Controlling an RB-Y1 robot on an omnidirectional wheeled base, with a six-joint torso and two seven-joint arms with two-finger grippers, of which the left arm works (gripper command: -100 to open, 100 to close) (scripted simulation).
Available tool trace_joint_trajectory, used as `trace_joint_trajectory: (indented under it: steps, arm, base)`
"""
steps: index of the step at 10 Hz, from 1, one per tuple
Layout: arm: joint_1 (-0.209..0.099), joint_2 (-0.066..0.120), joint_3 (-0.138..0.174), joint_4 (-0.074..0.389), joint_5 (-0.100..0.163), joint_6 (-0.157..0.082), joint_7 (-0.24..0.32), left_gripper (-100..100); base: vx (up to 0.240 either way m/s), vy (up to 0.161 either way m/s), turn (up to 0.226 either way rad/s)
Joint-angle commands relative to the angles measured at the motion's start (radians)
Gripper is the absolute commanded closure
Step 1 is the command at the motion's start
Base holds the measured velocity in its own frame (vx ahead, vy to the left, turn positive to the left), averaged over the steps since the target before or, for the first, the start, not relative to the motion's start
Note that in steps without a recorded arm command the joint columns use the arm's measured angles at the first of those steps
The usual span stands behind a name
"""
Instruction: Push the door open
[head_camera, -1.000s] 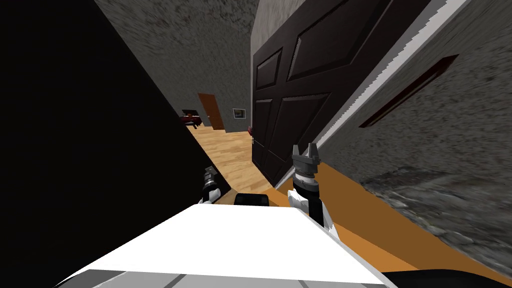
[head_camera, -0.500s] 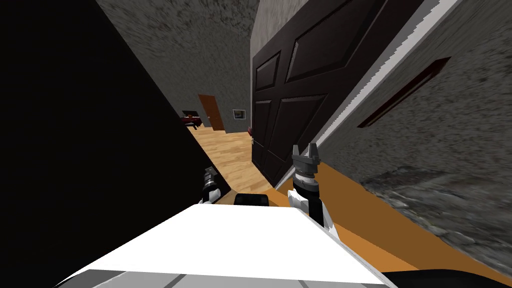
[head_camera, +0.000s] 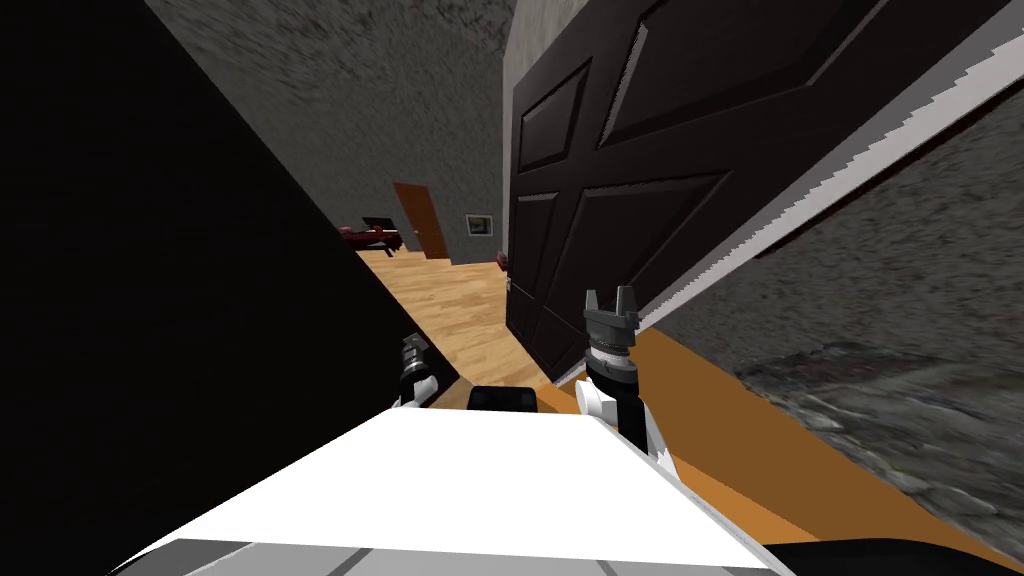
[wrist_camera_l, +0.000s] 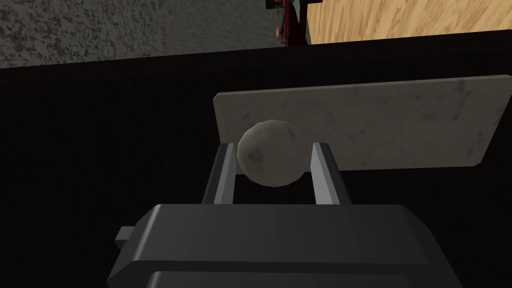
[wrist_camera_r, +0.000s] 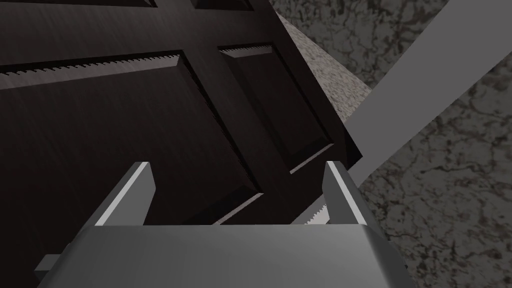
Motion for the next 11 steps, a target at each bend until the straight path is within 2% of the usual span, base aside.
trace_joint_trajectory:
  steps: [1, 2, 5, 6, 7, 9, 10, 11]
  arm:
    - [-0.01, 0.02, 0.035, 0.007, 0.017, -0.017, -0.019, 100]
    - [-0.01, 0.02, 0.035, 0.007, 0.017, -0.017, -0.019, 100]
    - [-0.017, 0.025, 0.067, 0.004, 0.033, -0.017, -0.039, 100]
    - [-0.017, 0.025, 0.067, 0.004, 0.033, -0.017, -0.039, 100]
    - [-0.031, 0.008, 0.096, 0.009, 0.054, -0.018, -0.067, -100]
    - [-0.045, -0.008, 0.122, 0.01, 0.072, -0.017, -0.091, -100]
    - [-0.054, -0.023, 0.139, 0.01, 0.083, -0.016, -0.107, -100]
    - [-0.066, -0.047, 0.162, 0.011, 0.099, -0.015, -0.128, -100]
  base:
    - [0.175, 0.122, 0.022]
    - [0.122, 0.102, 0.029]
    - [0.104, 0.072, 0.05]
    - [0.079, 0.094, 0.084]
    - [-0.051, -0.111, -0.123]
    - [-0.123, -0.196, -0.074]
    - [-0.104, -0.213, -0.086]
    - [-0.086, -0.224, -0.091]
